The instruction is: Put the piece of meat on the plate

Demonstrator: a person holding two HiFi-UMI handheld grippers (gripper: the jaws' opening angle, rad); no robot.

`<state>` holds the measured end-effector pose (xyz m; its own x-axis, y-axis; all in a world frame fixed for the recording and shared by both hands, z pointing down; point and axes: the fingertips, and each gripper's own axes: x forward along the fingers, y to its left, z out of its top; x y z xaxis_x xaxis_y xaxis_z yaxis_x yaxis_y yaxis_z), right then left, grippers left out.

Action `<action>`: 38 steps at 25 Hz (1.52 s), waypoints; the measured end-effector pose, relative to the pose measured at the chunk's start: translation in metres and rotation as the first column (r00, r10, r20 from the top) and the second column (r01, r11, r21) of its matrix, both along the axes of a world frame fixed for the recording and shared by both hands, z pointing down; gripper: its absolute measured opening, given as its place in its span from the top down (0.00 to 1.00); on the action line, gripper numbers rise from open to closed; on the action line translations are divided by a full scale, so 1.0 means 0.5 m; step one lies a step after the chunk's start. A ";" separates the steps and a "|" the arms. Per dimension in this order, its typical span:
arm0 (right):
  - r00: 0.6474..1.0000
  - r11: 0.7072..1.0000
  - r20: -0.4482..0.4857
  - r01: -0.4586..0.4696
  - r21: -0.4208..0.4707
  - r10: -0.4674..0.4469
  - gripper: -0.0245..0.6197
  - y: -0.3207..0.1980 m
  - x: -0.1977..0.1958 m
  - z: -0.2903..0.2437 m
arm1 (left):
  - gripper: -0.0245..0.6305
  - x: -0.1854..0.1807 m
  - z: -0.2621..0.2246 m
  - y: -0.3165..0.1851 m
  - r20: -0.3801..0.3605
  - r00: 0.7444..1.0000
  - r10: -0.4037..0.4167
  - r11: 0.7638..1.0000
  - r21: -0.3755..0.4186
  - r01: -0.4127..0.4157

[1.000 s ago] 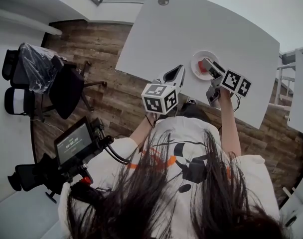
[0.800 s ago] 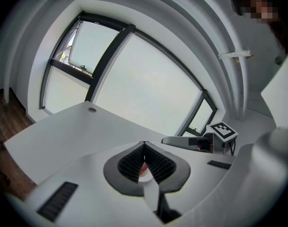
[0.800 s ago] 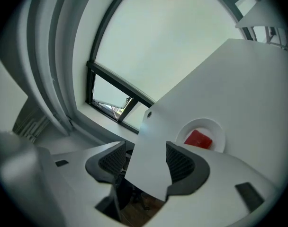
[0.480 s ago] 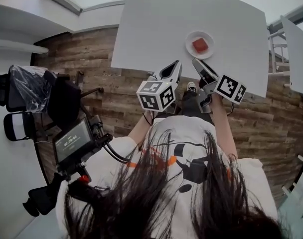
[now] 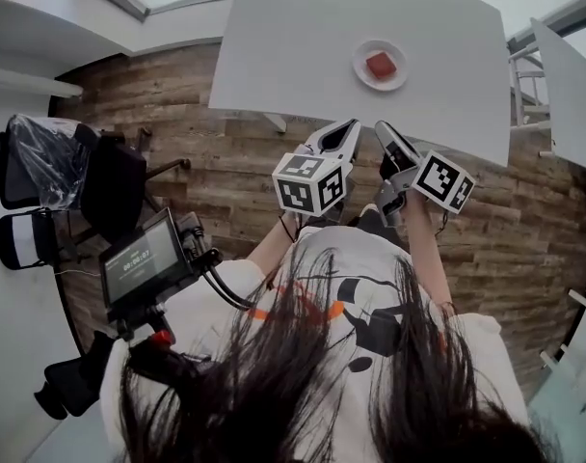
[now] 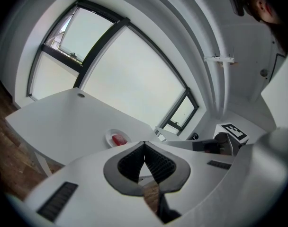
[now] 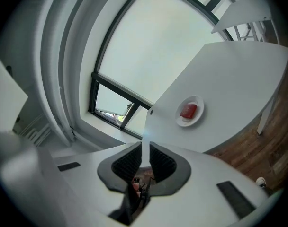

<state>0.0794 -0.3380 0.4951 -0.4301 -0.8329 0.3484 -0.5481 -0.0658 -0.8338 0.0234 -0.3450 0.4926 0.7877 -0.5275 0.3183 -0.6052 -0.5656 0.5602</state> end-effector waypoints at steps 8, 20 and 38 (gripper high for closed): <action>1.000 1.000 0.009 -0.012 0.019 0.012 0.95 0.120 0.046 -0.009 | 0.95 0.044 -0.008 0.090 -0.003 1.000 -0.022 1.000 0.001 0.022; 0.997 0.996 0.015 0.074 0.055 -0.075 0.95 0.423 0.155 0.000 | 0.95 0.142 0.000 0.412 0.039 0.993 -0.110 0.994 0.028 0.109; 0.979 0.981 0.075 0.183 0.069 -0.188 0.95 0.636 0.073 0.001 | 0.95 0.070 -0.025 0.673 0.171 0.968 -0.185 0.981 0.090 0.171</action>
